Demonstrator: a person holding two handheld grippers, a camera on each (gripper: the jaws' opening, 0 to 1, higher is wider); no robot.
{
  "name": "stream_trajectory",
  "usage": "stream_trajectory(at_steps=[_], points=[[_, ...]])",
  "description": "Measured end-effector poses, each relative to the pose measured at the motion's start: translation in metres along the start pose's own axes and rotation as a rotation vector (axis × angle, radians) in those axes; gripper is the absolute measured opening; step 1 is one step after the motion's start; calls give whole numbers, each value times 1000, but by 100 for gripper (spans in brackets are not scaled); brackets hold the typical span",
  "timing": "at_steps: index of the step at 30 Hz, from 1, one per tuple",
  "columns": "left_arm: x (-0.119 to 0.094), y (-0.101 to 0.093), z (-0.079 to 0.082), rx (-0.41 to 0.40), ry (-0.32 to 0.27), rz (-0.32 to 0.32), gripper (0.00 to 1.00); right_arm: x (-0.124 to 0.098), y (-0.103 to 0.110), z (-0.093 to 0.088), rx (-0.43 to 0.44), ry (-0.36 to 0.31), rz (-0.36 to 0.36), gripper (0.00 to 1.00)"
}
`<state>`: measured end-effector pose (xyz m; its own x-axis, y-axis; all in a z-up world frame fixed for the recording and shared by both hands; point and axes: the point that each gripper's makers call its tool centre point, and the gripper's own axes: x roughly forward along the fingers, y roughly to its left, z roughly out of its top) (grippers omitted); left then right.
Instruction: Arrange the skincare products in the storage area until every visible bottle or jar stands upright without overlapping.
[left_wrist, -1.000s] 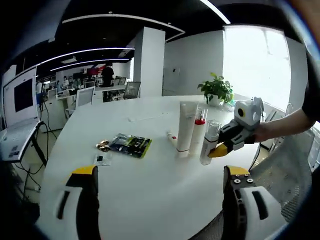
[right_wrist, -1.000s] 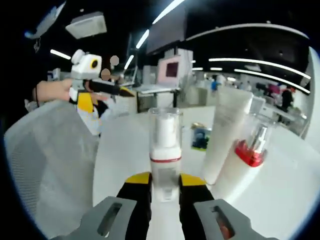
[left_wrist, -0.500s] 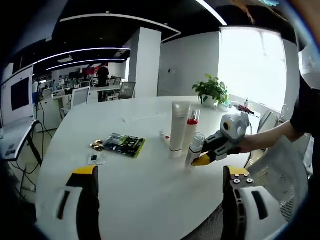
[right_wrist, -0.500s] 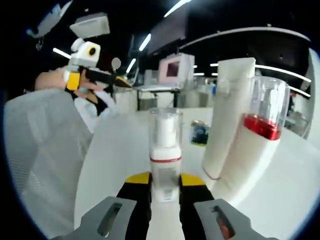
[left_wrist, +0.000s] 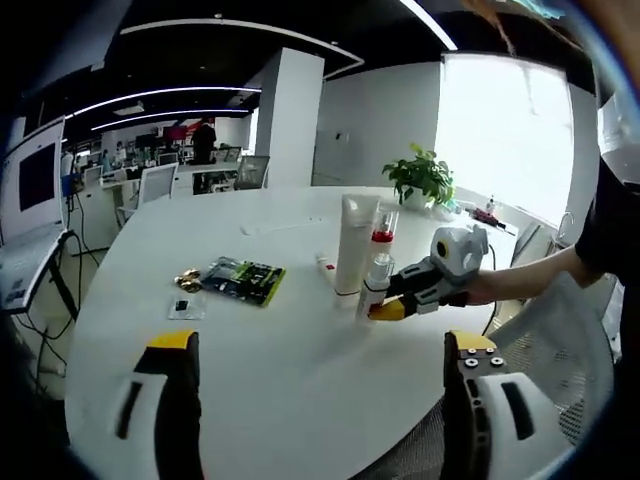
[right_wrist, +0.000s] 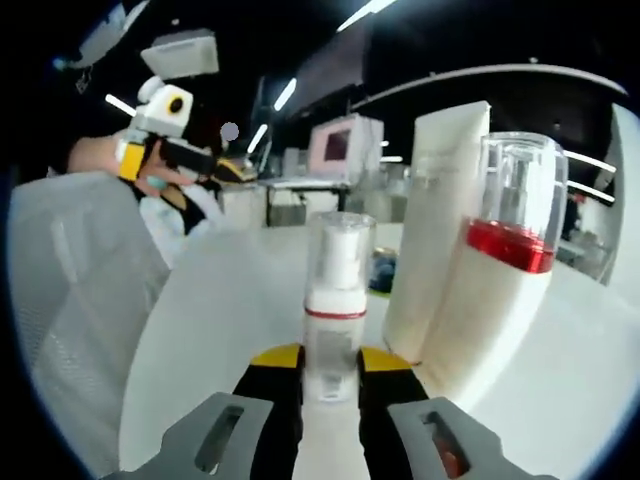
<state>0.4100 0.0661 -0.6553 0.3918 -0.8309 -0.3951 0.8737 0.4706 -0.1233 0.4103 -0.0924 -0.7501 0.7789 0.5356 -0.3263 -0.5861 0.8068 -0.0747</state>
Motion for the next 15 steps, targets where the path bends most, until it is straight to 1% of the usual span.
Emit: stream_trajectory(at_steps=[3, 7, 9, 12, 15], points=[[0, 0, -1, -2, 5, 1, 96, 1, 0, 1, -23, 11, 7, 12], [1, -1, -4, -9, 17, -4, 96, 2, 0, 0, -47, 30, 41, 12], [1, -1, -4, -8, 19, -5, 96, 2, 0, -1, -58, 45, 46, 12], [1, -2, -4, -9, 20, -8, 96, 3, -3, -11, -68, 84, 53, 12], [0, -2, -4, -9, 20, -8, 96, 3, -2, -19, -62, 100, 57, 12]])
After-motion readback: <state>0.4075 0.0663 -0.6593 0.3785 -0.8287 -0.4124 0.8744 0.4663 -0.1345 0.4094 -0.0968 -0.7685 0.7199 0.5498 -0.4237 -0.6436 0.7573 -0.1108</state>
